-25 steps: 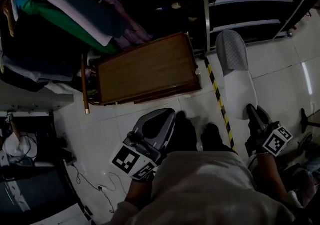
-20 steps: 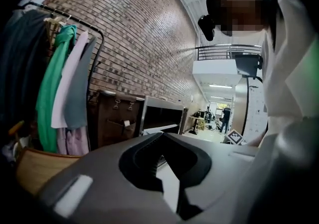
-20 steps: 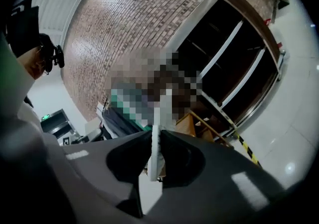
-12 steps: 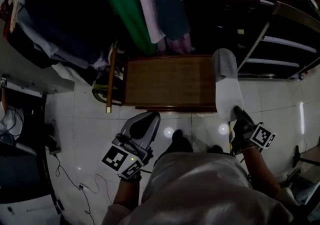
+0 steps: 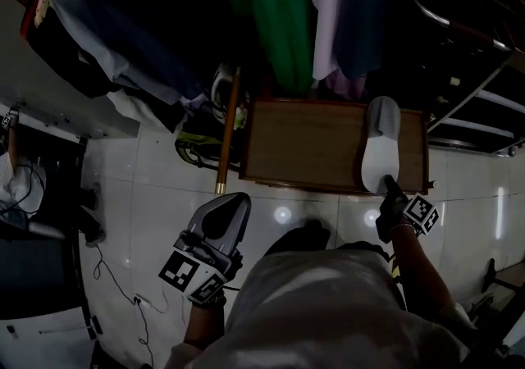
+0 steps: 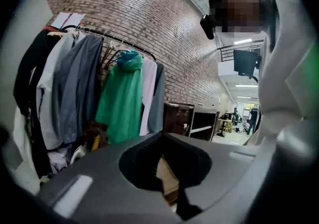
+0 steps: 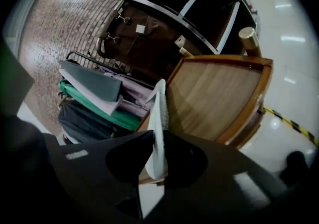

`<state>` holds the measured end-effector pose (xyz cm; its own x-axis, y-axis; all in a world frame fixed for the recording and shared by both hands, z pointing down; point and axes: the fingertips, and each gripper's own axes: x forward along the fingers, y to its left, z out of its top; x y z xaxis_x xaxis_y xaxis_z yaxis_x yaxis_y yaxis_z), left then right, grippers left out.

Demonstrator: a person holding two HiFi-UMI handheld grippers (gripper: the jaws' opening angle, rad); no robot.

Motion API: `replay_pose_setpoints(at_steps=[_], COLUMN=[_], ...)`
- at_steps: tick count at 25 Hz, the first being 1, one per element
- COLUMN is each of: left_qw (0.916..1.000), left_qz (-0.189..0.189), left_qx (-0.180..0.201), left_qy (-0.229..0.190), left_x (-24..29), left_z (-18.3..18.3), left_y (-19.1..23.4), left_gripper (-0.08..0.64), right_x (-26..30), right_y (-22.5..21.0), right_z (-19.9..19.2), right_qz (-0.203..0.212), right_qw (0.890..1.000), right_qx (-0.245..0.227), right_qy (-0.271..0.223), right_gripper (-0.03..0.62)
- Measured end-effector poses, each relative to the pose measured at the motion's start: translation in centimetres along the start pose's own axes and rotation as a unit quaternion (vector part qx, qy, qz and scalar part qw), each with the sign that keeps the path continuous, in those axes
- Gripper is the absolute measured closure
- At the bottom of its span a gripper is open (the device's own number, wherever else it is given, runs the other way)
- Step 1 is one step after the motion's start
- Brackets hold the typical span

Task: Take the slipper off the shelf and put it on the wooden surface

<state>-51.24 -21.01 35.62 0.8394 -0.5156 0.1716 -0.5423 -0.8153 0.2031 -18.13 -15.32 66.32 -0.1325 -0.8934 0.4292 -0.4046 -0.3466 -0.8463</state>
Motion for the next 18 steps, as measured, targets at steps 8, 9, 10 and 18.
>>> replay_pose_setpoints(at_steps=[8, 9, 10, 18], left_qw=[0.9996, 0.9993, 0.9988, 0.9924], left_qz=[-0.018, -0.029, -0.042, -0.12], left_qx=[-0.019, -0.02, -0.019, -0.024], left_qy=[0.005, 0.009, 0.013, 0.013], left_x=[-0.1, 0.3, 0.7, 5.9], left_z=[-0.6, -0.9, -1.3, -2.5], left_y=[2.5, 2.4, 2.3, -1.6], left_gripper=[0.568, 0.568, 0.568, 0.568], right_x=[-0.4, -0.7, -0.9, -7.4], right_y=[-1.6, -1.6, -2.1, -0.7], right_z=[-2.4, -2.5, -2.7, -2.0], right_qz=[-0.123, -0.132, -0.147, -0.159], right_qw=[0.991, 0.989, 0.986, 0.981], right_qx=[-0.057, -0.066, -0.077, -0.113], right_qy=[0.02, 0.022, 0.026, -0.023], right_gripper=[0.354, 0.347, 0.326, 0.281])
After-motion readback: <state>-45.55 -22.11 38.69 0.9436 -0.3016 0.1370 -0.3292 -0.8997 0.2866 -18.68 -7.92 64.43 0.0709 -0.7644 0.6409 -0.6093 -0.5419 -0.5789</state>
